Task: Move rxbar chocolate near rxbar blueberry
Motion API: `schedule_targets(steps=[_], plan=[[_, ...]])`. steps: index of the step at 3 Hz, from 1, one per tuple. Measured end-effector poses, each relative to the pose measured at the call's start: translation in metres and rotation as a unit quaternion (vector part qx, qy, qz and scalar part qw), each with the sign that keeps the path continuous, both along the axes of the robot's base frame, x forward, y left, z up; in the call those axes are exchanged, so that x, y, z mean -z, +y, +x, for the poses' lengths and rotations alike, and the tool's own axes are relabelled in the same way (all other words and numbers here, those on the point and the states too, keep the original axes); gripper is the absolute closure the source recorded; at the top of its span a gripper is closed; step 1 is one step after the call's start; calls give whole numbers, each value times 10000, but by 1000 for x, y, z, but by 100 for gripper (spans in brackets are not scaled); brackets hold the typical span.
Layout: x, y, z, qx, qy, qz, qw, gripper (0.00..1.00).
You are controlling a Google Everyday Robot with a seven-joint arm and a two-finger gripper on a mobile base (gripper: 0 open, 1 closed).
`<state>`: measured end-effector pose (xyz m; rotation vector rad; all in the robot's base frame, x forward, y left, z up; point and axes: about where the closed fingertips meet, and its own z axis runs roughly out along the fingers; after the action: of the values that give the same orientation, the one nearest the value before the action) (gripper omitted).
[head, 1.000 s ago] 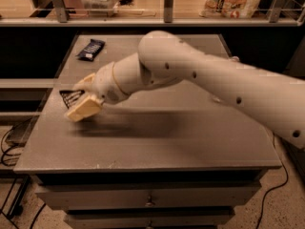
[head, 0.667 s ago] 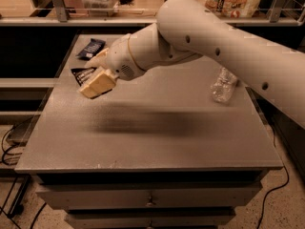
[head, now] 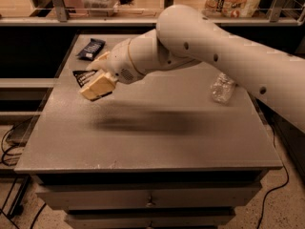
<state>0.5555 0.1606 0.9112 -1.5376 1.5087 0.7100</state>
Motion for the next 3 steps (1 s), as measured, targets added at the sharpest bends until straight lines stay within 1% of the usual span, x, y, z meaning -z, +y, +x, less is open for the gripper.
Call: schedule_targets(steps=[1,2,3], plan=[[11,-5,23,466,-19,278,9985,100],[15,-16,58,1006,-156,573,9932,100],[14,-31,89,1425,-268,769,9864,100]])
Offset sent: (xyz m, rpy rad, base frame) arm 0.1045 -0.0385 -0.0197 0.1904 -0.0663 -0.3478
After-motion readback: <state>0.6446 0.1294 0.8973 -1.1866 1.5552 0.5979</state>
